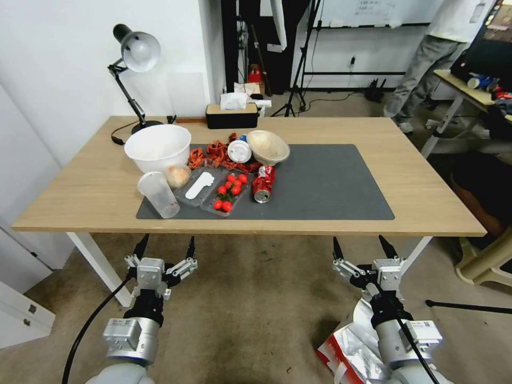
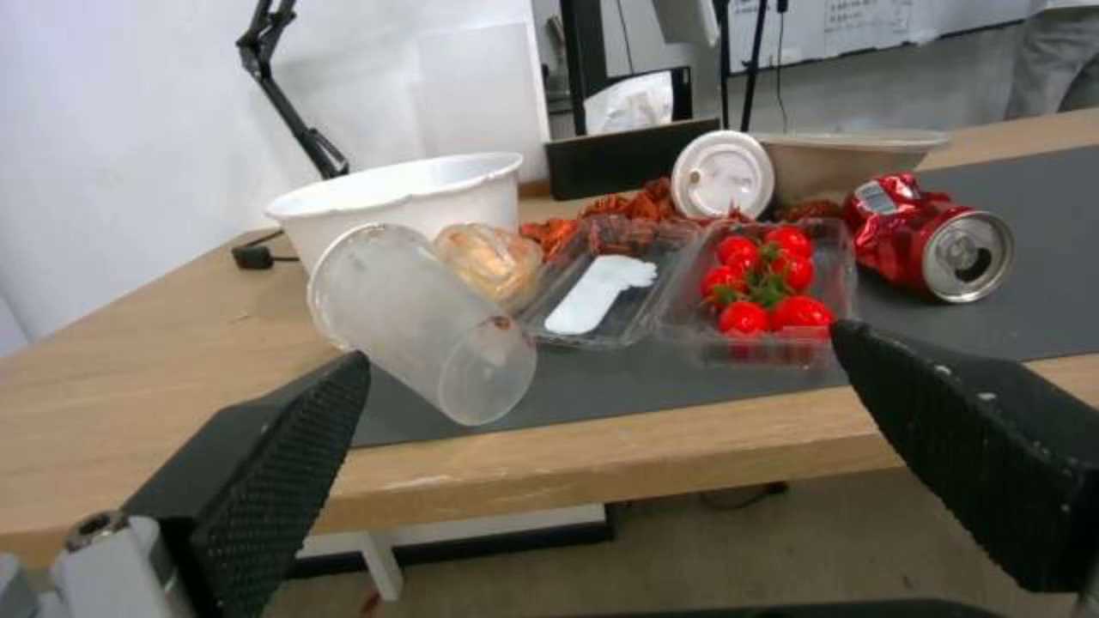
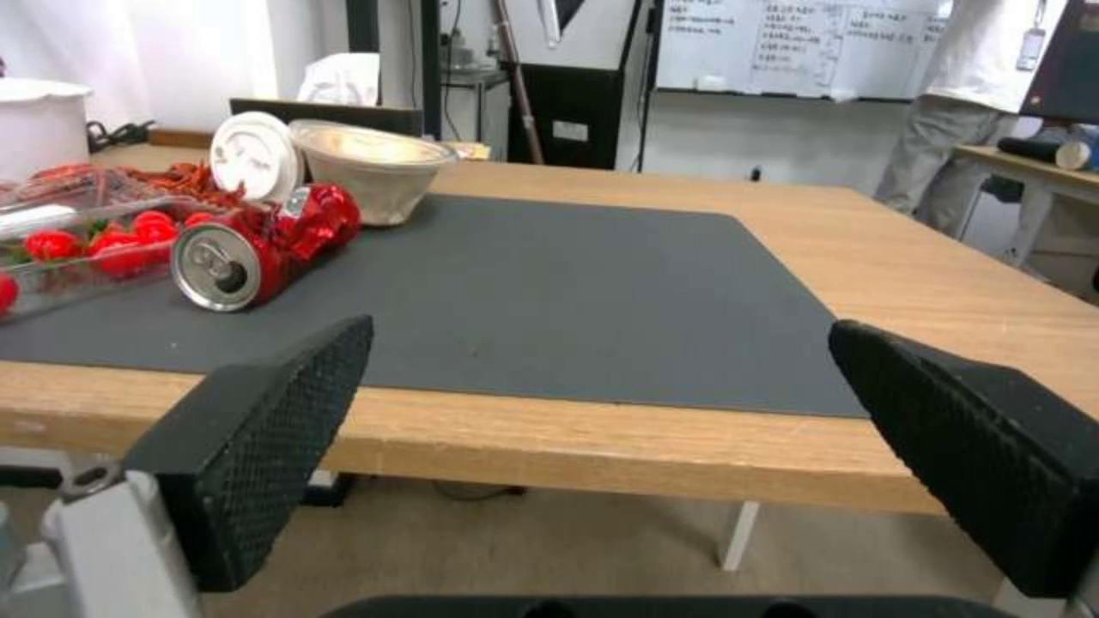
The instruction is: Pick up the food delivery bag from the floor and place it on the table.
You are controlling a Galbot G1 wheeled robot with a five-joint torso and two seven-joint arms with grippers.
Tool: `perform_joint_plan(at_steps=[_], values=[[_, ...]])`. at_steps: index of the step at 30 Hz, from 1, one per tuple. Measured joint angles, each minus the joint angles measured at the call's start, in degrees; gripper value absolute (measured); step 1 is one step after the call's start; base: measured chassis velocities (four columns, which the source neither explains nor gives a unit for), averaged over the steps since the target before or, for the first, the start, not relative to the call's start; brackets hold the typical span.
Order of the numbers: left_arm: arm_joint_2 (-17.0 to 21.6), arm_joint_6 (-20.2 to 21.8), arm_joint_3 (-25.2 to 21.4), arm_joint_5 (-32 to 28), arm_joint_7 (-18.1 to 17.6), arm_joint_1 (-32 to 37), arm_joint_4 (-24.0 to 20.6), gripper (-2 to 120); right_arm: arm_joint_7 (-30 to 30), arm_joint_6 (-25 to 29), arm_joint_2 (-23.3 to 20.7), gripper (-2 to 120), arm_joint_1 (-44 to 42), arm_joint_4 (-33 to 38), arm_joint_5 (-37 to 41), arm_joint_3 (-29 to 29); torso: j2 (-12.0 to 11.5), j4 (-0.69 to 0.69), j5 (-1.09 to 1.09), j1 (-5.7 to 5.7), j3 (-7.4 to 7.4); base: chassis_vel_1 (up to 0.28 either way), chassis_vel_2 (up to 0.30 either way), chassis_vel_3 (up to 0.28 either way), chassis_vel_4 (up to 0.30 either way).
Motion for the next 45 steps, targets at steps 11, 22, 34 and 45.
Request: perform_joint_plan(at_steps=[11, 22, 34, 45], values=[[0.01, 0.00, 0.01, -0.02, -0.01, -0.01, 0.00, 100, 0.02, -0.01, 0.01, 100, 0.02, 0.00, -0.04, -0.01, 0.00, 0.00, 0.00, 0.00, 0.00, 0.000, 0.000, 0.000, 0.000], [7.67, -4.27, 5.76, -8.64, -10.22, -8.50, 8.81, 100, 2.93, -3.32, 2.14, 100, 8.56, -4.84, -5.53, -2.51, 0.00, 0.01, 0.01, 0.00, 0.01, 0.000, 0.000, 0.000, 0.000], [7.52, -6.78, 4.97, -6.49, -10.15, -7.98, 8.98, 100, 0.69, -0.90, 1.74, 100, 9.09, -4.45, -4.12, -2.26, -0.06, 0.00, 0.00, -0.02, -0.03, 0.000, 0.000, 0.000, 0.000], [7.54, -5.65, 5.55, -7.24, -9.50, -7.45, 8.54, 100, 0.68, 0.17, 2.33, 100, 8.71, -4.64, -3.41, -2.32, -2.66, 0.00, 0.00, -1.20, -1.42, 0.000, 0.000, 0.000, 0.000]])
